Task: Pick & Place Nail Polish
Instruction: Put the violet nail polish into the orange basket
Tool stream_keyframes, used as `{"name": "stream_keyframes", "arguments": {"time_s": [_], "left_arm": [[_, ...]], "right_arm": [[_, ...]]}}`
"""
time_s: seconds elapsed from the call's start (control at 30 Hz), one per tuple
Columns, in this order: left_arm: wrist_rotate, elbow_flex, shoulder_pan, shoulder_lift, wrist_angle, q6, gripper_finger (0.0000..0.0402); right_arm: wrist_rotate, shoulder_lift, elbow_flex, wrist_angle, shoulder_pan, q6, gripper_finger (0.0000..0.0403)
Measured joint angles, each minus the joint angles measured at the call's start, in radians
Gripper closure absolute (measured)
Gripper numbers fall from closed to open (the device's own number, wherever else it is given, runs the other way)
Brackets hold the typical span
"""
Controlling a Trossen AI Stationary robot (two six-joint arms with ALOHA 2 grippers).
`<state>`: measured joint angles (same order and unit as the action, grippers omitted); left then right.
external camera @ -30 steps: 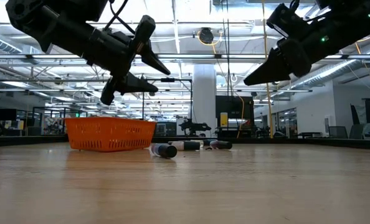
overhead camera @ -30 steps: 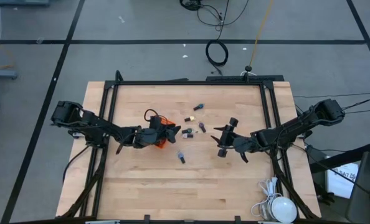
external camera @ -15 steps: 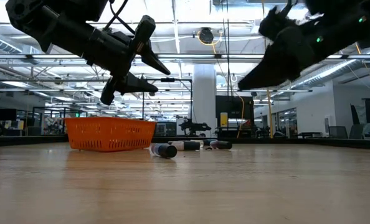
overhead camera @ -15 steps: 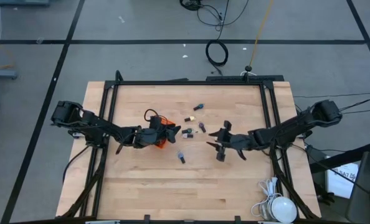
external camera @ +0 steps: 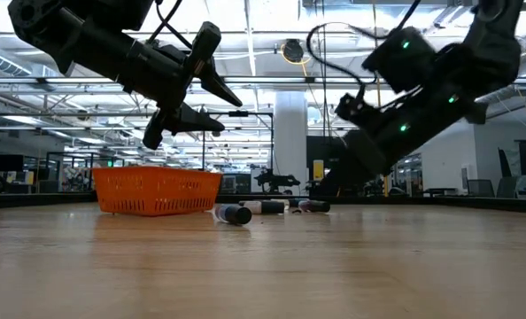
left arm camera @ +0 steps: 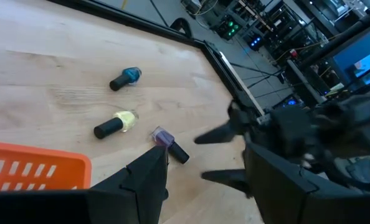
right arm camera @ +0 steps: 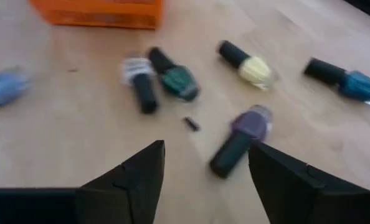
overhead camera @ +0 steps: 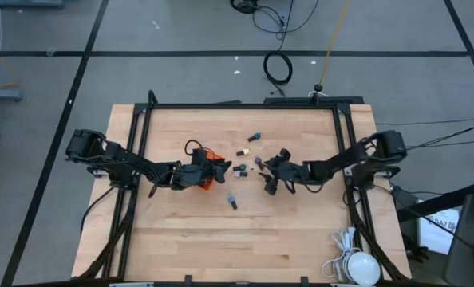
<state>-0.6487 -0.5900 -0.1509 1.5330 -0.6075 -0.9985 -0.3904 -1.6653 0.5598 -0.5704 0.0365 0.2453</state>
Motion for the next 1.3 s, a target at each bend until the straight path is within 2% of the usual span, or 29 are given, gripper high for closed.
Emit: {"name": "stream_keyframes", "arguments": {"time_s": [0.27,0.4,0.7,0.83,1.03,1.3], "left_arm": [[-0.004,0.000,0.002,0.000,-0.002,0.000,0.0192],[-0.004,0.000,0.002,0.000,-0.004,0.000,0.0192],[-0.004,0.000,0.002,0.000,-0.004,0.000,0.0192],[-0.004,0.000,0.002,0.000,-0.004,0.000,0.0192],[-0.004,0.000,0.002,0.000,-0.004,0.000,0.0192],[-0.004,0.000,0.002,0.000,-0.003,0.000,0.0192]], "right_arm": [[0.005,-0.100,0.004,-0.050,-0.069,-0.002,0.0179],[0.055,-0.108,0.006,-0.060,-0.082,-0.002,0.0185],[0.095,-0.108,0.006,-0.065,-0.114,-0.050,0.0202],[0.160,-0.107,0.006,-0.064,-0.150,-0.050,0.0212],[0.184,-0.106,0.007,-0.048,-0.161,-0.051,0.0246],[0.186,-0.108,0.007,-0.040,-0.160,-0.094,0.0321]]}}
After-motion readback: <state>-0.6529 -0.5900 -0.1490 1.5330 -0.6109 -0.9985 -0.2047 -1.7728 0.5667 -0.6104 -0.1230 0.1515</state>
